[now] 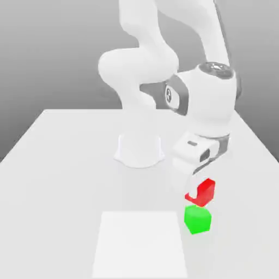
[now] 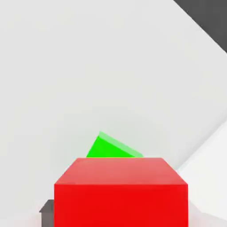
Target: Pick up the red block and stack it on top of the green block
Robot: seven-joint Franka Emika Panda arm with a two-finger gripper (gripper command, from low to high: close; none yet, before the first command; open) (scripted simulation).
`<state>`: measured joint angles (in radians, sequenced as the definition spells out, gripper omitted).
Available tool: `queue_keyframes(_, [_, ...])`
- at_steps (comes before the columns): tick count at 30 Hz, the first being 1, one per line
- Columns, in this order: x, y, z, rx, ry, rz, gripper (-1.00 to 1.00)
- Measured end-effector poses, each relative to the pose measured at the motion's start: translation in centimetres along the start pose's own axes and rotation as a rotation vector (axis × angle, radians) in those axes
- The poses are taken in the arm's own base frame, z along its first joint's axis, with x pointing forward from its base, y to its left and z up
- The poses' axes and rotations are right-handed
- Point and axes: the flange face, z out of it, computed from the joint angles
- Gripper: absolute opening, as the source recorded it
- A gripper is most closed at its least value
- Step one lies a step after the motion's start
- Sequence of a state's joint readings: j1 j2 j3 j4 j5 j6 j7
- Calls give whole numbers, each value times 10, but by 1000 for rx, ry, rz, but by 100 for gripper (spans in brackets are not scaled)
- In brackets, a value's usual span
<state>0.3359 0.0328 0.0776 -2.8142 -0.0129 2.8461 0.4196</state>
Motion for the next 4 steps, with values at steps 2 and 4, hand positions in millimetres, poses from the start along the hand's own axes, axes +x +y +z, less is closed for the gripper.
queue_keyframes(2, [-1, 1, 9, 1, 0, 1, 100])
queue_keyframes(4, [-1, 1, 9, 1, 0, 1, 100])
